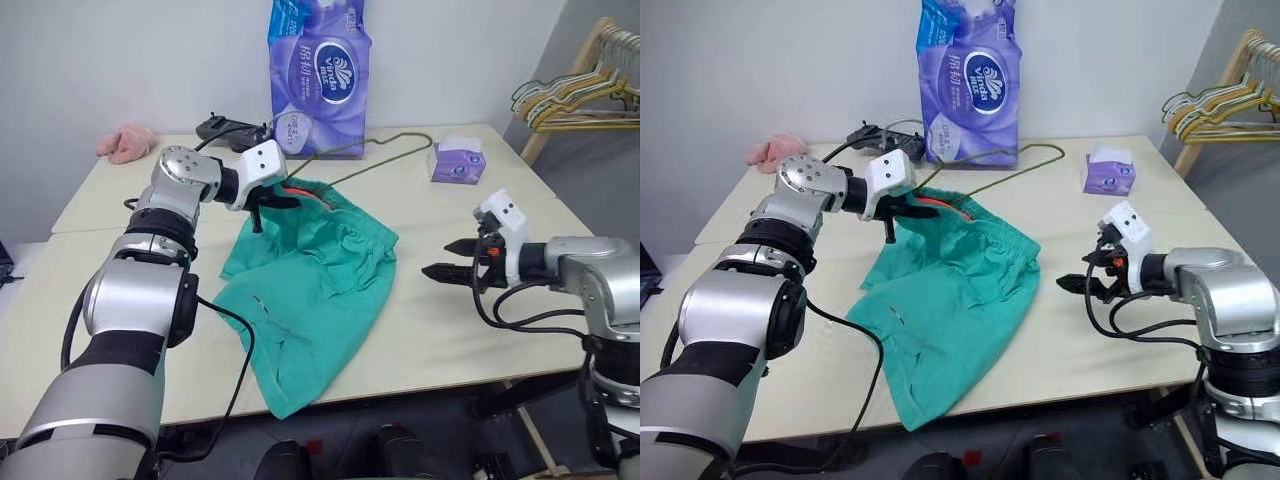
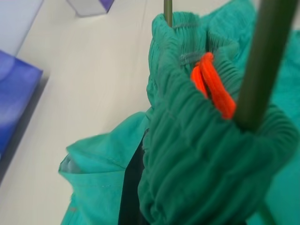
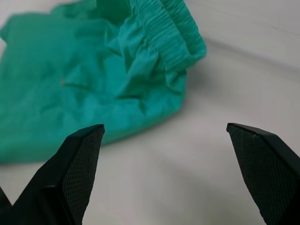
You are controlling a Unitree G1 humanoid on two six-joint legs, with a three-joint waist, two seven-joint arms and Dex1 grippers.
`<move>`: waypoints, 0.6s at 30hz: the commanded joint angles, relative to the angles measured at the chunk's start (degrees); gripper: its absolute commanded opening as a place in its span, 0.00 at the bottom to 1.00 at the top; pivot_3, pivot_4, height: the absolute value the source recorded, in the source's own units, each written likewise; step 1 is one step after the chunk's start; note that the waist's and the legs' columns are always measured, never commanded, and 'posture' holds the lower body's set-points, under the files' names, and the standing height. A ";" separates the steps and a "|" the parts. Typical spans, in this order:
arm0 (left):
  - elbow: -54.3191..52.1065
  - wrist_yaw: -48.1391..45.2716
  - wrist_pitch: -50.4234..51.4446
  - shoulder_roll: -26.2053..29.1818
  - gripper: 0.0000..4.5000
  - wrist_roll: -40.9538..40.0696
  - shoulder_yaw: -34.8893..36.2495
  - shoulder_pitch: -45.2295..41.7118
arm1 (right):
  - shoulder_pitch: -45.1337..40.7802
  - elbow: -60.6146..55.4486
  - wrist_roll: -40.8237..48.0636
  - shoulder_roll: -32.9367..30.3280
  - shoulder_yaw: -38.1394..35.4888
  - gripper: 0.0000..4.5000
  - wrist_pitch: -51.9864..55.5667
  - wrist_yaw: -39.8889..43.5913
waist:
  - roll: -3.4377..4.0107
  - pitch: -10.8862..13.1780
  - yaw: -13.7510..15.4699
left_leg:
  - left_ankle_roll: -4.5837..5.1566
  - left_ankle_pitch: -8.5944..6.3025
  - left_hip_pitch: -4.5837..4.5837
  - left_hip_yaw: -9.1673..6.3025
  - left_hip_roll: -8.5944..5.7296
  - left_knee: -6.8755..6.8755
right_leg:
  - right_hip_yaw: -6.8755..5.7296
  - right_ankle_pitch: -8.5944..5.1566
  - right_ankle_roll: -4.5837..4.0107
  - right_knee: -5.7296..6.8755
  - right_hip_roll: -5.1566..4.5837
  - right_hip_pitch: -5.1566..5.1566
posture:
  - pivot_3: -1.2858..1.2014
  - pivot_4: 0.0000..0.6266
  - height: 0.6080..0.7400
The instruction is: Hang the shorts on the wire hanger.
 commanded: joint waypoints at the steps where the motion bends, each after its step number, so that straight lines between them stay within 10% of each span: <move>1: -3.12 -1.43 0.68 1.10 0.00 -1.87 1.12 0.83 | -3.74 7.28 2.21 2.81 -0.56 0.99 -3.77 -3.13 | 0.04 -0.13 -0.28 | 0.00 0.00 0.01 -0.01 0.00 -0.01 | 0.00 0.00 0.00 0.02 0.00 0.00 | 0.48 0.02 1.00; 18: -6.67 -3.68 3.84 3.02 0.00 -3.82 0.86 2.45 | -16.88 42.96 1.10 13.52 4.72 0.99 -28.02 -7.08 | -0.05 -0.35 -0.38 | -0.03 0.02 -0.03 -0.13 -0.06 -0.02 | -0.08 0.00 -0.01 0.29 -0.15 -0.01 | 0.51 0.05 1.00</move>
